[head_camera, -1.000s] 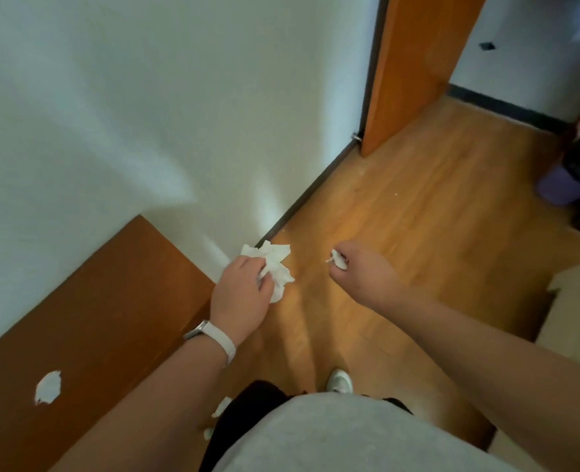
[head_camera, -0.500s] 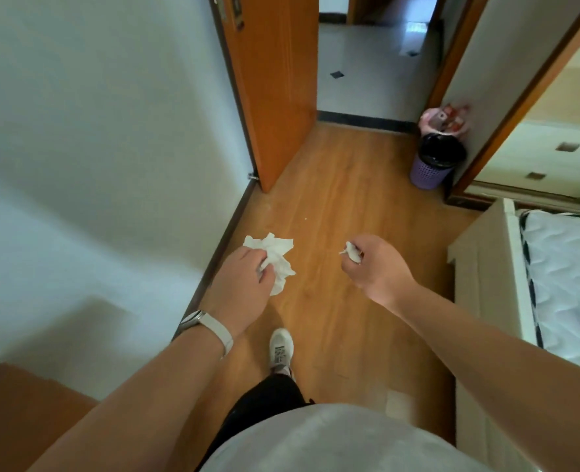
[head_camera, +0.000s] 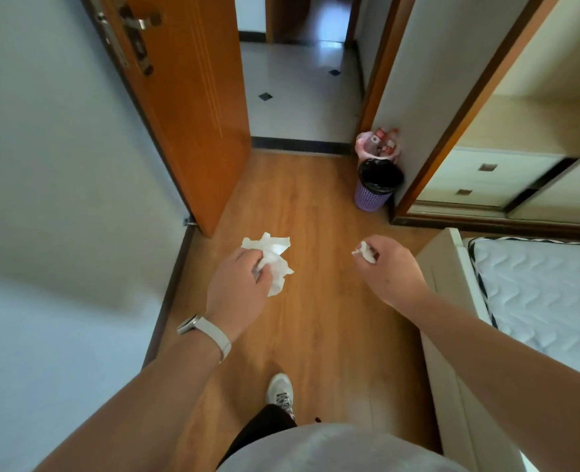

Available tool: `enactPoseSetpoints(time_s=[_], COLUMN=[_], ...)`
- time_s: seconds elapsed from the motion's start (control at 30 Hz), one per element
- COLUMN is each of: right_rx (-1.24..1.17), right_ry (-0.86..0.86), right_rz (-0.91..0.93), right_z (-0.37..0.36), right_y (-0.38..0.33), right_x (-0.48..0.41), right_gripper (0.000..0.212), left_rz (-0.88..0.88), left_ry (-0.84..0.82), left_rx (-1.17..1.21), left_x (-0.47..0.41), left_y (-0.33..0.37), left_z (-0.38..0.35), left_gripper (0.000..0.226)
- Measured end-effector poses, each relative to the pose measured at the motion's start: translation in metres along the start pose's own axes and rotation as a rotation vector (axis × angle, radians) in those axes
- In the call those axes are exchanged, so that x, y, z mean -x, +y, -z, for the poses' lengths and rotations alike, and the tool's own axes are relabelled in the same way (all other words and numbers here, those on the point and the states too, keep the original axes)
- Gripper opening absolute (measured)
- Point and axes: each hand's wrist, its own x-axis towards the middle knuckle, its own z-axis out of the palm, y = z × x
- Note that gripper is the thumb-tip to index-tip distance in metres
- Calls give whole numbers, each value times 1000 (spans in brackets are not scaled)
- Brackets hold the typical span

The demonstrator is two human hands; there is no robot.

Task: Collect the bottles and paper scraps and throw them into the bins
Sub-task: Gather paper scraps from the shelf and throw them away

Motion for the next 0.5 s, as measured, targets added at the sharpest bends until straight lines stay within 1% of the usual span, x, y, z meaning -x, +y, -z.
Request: enactPoseSetpoints(time_s=[0.03, 0.17, 0.33, 0.43, 0.5], right_rx=[3, 11, -4, 3, -11], right_ry=[15, 79, 159, 194, 213], right_rz=[-8, -48, -145, -186, -224], right_z=[3, 9, 23, 37, 46], right_y=[-2, -6, -5, 4, 12], right_x=[-16, -73, -111, -124, -135], right_gripper=[9, 6, 7, 10, 11], left_rz=[-20, -44, -108, -191, -192], left_ry=[-8, -30, -88, -119, -146], left_rx=[2, 20, 48, 98, 110], left_x=[-19, -93, -158, -184, -203], left_y=[-1, -7, -7, 4, 12], left_z=[-1, -10, -28, -40, -52], left_gripper=[7, 12, 14, 22, 29])
